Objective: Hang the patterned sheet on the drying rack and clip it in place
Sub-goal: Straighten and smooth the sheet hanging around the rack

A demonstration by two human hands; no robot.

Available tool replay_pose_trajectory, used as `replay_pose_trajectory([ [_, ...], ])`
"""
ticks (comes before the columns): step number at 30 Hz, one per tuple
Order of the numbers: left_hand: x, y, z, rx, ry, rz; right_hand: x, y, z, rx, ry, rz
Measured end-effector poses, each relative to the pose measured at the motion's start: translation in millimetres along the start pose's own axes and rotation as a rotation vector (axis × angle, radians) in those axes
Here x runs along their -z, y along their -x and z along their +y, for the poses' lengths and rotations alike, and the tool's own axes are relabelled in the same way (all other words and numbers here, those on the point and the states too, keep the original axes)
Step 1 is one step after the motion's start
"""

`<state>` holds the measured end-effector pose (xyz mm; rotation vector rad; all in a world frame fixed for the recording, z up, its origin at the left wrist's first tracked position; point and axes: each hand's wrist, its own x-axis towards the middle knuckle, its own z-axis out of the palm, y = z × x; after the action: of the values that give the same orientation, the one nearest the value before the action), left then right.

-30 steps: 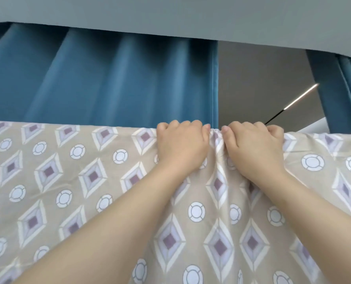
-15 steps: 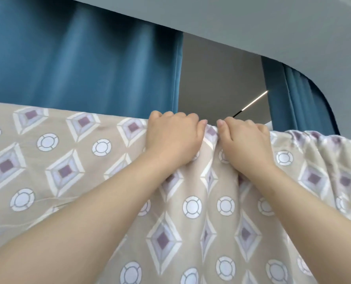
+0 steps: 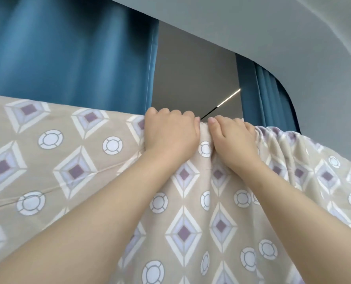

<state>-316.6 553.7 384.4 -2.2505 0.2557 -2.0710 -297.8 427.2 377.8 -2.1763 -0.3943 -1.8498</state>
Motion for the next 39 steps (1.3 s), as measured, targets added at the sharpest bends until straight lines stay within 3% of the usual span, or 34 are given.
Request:
replay_pose_trajectory([
  [5, -7, 5, -5, -0.016, -0.026, 0.199, 12, 3, 28, 0.020, 0.032, 0.002],
  [12, -11, 2, 7, 0.031, -0.005, 0.070, 17, 0, 47, -0.126, 0.008, -0.055],
  [15, -9, -4, 18, 0.079, 0.049, 0.039, 24, 3, 46, -0.030, -0.029, -0.077],
  [20, -11, -22, 81, -0.032, 0.060, -0.130, 38, 8, 62, 0.094, -0.125, -0.097],
  [25, -27, -25, 126, 0.003, 0.013, -0.097, 48, 8, 130, 0.003, 0.107, -0.121],
  [30, -45, -26, 154, 0.044, 0.013, -0.082, 43, 1, 162, -0.008, 0.004, -0.177],
  [35, -53, -23, 140, 0.116, 0.003, 0.038, 38, 3, 187, -0.063, -0.127, -0.197],
  [39, -50, -29, 144, 0.148, 0.060, -0.031, 38, 9, 191, -0.095, -0.169, -0.188],
])
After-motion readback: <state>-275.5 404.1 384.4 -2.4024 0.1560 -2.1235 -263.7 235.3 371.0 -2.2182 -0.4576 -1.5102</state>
